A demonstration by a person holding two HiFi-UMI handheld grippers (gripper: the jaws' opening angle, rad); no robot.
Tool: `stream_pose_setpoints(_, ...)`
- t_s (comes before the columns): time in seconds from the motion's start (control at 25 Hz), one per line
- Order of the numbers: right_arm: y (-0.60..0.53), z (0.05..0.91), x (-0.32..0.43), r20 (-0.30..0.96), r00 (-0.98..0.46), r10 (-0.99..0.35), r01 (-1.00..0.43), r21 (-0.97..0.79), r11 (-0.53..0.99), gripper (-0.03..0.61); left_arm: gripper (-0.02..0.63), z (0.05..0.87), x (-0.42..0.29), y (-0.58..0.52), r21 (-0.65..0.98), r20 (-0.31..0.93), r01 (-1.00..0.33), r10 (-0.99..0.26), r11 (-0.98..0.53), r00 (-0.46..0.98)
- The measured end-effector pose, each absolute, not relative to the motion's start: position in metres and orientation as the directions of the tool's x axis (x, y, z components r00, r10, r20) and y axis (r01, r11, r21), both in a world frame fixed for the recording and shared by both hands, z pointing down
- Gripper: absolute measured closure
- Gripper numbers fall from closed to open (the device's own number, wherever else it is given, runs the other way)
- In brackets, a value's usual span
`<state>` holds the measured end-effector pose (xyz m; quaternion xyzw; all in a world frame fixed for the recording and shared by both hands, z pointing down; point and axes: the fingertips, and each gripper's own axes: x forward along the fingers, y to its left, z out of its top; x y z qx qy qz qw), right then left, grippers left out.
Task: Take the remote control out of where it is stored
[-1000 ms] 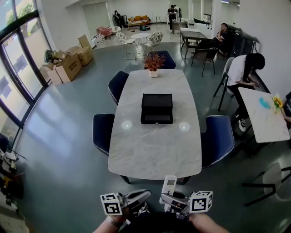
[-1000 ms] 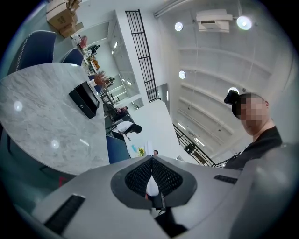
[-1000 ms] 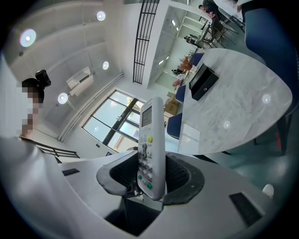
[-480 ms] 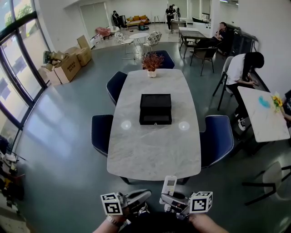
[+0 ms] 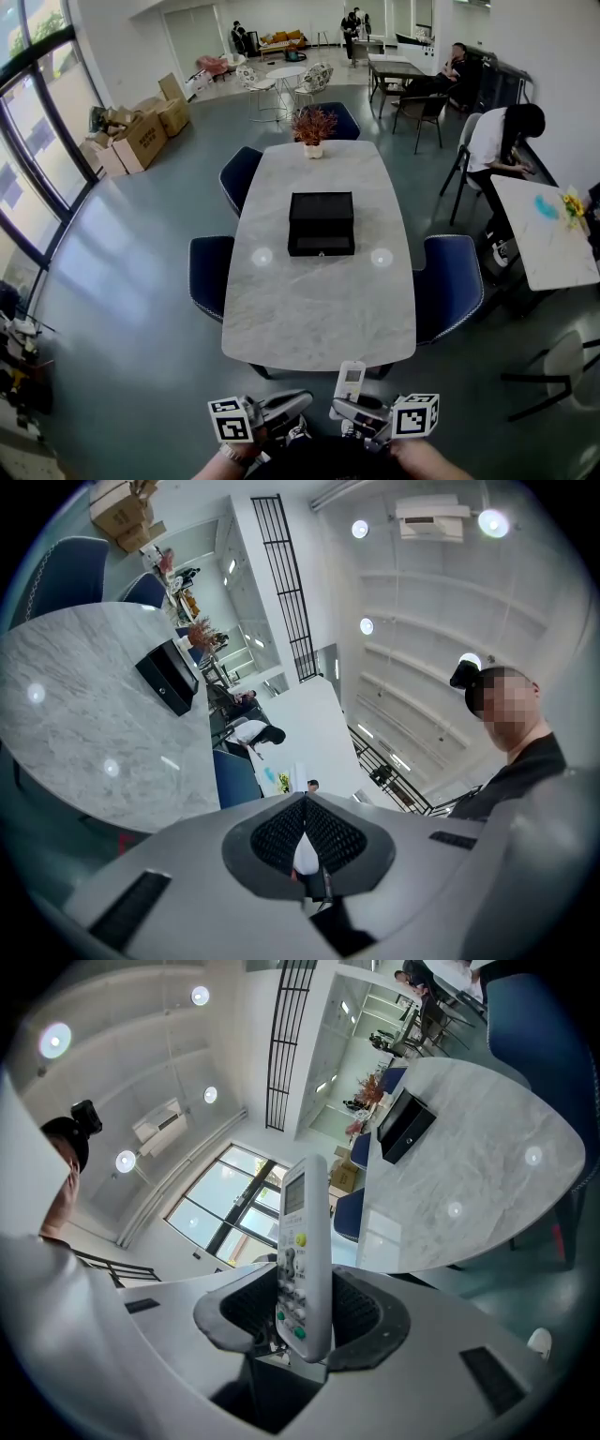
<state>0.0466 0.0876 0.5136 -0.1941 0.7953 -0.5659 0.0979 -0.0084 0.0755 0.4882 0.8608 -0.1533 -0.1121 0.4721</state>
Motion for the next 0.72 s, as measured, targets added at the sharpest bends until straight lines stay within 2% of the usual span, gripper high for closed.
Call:
stream_pose_setpoints(0.32, 0.0892, 0.5112, 0.0464, 0.099, -0.906, -0.412, -0.231, -0.931, 0.283, 0.413, 0.607, 0.4848, -0.0096, 0.0771, 0.848, -0.049, -0.158, -0.371, -0.506, 0.928)
stream_pose_setpoints(0.72, 0.0895, 0.5089, 0.0449, 0.057, -0.906, -0.419, -0.191, -0.939, 0.285, 0.413, 0.607, 0.4865, -0.0079, 0.0778, 0.850, -0.046, -0.157, -0.369, -0.502, 0.928)
